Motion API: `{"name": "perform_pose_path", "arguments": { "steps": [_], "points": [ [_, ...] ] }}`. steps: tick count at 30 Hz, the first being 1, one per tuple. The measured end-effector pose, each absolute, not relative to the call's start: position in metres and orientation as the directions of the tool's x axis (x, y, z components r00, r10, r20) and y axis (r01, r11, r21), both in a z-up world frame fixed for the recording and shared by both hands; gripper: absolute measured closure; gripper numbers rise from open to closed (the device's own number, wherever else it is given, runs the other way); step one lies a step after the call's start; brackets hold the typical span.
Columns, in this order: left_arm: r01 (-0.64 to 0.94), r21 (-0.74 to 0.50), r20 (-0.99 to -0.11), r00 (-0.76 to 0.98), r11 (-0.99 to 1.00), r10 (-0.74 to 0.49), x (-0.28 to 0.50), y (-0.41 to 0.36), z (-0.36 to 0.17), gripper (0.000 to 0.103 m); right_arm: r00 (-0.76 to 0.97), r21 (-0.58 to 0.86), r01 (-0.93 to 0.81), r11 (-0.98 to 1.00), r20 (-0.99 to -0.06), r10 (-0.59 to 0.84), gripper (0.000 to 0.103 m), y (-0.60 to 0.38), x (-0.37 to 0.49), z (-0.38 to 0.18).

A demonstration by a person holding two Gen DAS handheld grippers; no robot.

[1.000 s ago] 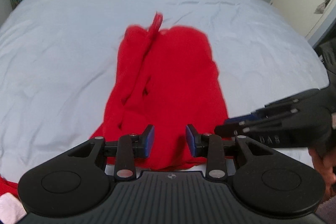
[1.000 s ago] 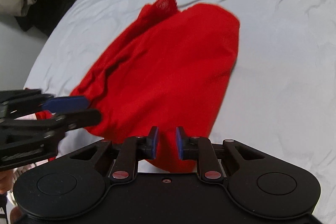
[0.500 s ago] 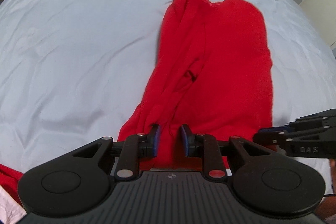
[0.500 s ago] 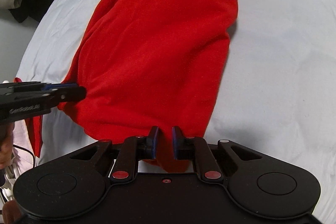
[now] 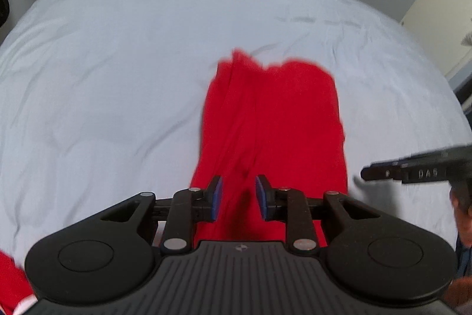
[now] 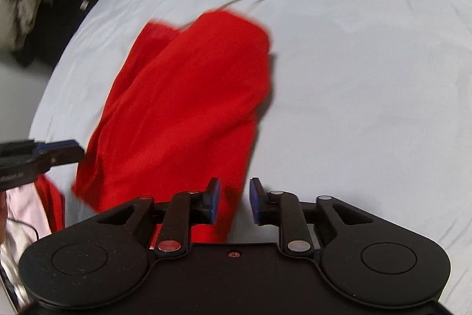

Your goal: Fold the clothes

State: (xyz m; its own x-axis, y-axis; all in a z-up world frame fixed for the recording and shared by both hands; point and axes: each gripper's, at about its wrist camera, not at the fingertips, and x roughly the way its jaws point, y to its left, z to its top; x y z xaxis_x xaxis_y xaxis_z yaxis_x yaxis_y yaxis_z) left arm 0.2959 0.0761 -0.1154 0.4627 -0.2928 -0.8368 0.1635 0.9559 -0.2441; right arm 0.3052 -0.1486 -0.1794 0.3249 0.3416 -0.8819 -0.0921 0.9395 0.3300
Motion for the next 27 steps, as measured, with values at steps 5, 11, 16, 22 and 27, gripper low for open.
{"name": "perform_pose_path", "arguments": {
  "steps": [5, 11, 16, 22, 27],
  "points": [
    [0.154, -0.282, -0.816, 0.481, 0.947, -0.322, 0.339, 0.056, -0.116, 0.075, 0.391, 0.310, -0.079, 0.947, -0.864, 0.316, 0.075, -0.154, 0.331, -0.173],
    [0.202, -0.285, -0.828, 0.441, 0.937, -0.347, 0.367, 0.025, -0.139, 0.070, 0.456, 0.345, -0.033, 0.938, -0.830, 0.322, 0.075, -0.163, 0.365, -0.181],
    [0.212, -0.244, -0.852, 0.419, 0.946, -0.314, 0.375, 0.019, -0.167, 0.076, 0.443, 0.364, -0.064, 0.929, -0.824, 0.354, 0.075, -0.152, 0.380, -0.196],
    [0.150, -0.298, -0.842, 0.423, 0.943, -0.334, 0.376, 0.046, -0.186, 0.078, 0.447, 0.395, -0.114, 0.912, -0.799, 0.402, 0.075, -0.130, 0.400, -0.205],
    [0.146, -0.355, -0.821, 0.425, 0.924, -0.382, 0.376, 0.061, -0.192, 0.078, 0.427, 0.346, -0.103, 0.932, -0.831, 0.356, 0.075, -0.116, 0.417, -0.218]
  ]
}}
